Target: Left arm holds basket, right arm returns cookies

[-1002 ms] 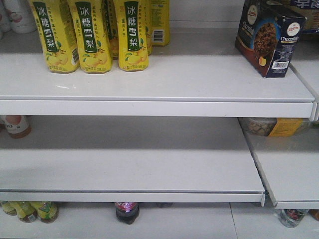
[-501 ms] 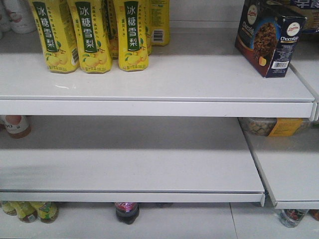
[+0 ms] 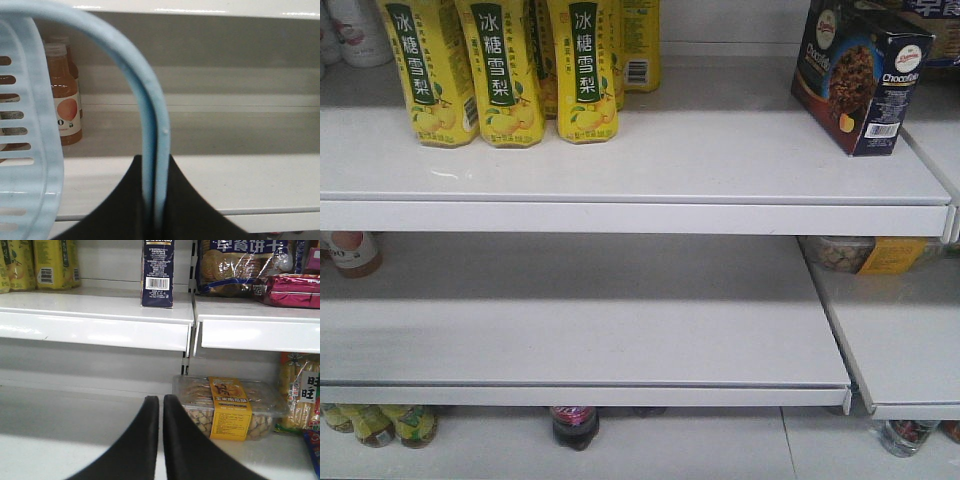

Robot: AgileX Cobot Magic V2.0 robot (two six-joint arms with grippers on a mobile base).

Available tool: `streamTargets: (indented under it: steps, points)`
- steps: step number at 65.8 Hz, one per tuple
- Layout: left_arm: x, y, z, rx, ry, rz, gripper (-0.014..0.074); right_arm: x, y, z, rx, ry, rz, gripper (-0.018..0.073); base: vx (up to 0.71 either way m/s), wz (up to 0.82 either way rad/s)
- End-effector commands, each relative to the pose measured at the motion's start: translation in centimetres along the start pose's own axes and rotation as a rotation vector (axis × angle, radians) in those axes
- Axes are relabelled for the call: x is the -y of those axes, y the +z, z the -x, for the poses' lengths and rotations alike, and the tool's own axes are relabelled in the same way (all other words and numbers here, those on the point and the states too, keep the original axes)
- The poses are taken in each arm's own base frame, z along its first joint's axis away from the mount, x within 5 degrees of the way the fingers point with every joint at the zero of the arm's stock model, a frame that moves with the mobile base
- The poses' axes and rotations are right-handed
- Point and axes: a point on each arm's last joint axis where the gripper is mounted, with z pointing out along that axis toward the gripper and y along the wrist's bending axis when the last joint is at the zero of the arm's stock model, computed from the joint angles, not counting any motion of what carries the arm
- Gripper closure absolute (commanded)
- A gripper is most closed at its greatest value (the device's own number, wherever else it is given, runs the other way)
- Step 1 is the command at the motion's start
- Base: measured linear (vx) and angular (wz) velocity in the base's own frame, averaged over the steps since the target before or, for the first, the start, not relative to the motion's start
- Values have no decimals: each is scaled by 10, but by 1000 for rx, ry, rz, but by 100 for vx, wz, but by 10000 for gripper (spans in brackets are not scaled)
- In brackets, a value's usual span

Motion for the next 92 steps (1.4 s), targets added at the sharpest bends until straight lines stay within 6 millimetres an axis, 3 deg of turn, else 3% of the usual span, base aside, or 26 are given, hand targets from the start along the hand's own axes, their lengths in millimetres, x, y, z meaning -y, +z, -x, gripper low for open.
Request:
streamTargets:
  steps: [1, 35, 43, 59, 92]
  points:
    - [2, -4, 19, 142, 32, -9, 599, 1, -1, 15, 92, -4, -13, 570, 0, 0]
    - [2, -4, 19, 142, 32, -9, 599, 1, -1, 15, 92, -4, -13, 570, 0, 0]
    - [2, -4, 19, 142, 32, -9, 599, 1, 0, 7, 90, -39, -18, 570, 0, 0]
    - [2, -4, 19, 142, 32, -9, 599, 0, -1, -39, 186, -62, -22, 570, 0, 0]
    - [2, -4, 19, 141, 32, -9, 599, 0, -1, -40, 157, 36, -12, 570, 0, 0]
